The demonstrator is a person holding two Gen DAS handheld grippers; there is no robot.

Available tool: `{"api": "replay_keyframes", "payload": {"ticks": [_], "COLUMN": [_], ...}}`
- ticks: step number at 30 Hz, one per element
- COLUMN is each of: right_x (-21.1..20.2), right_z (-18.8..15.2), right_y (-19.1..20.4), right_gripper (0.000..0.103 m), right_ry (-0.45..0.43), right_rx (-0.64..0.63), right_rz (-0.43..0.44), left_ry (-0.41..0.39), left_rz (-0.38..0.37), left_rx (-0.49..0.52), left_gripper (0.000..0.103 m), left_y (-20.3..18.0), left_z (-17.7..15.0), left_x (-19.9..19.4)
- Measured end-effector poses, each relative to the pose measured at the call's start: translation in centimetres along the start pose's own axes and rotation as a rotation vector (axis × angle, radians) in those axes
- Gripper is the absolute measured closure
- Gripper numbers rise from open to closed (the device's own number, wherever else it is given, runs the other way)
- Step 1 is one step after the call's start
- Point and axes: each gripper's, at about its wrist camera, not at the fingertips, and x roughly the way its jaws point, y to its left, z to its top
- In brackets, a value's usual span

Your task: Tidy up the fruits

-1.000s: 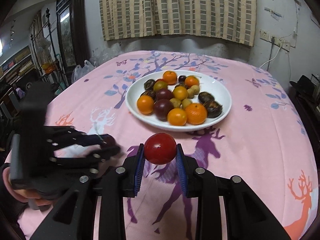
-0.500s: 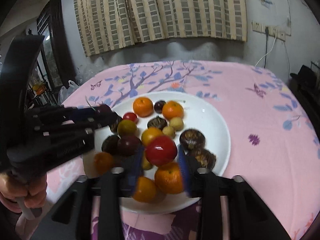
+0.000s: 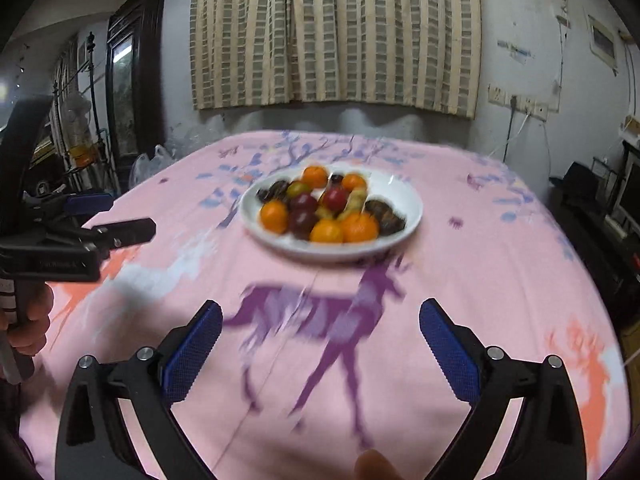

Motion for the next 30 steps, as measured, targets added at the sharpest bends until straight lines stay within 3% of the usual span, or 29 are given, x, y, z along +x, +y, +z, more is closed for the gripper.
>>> {"api": "replay_keyframes", "payload": {"ticks": [5,10,30], "right_x": [-0.1,-0.1,-0.9], "right_z": [-0.8,-0.8,-0.8], "right_y": [0.8,0.4,0.0], "right_gripper": [0.003,0.003,0.003], "right_ry": [0.01,0.012,-0.013], "right_rx": [-0.061,-0.042,-0.031], "right_rz": [-0.08,-0.081,-0.074], "left_ry": [0.022,-0.011,-0.007], "left_rz": [0.045,0.04,0.057], "left_rx": [-0.011,-0.004,-0.003], "left_gripper": [0.005,0.005,0.005], "left_y": [0.4,0.4,0.3], "left_z": [-2.1,-2.4,-2.4], "left_x": [0.1,-0.8,-0.7]}}
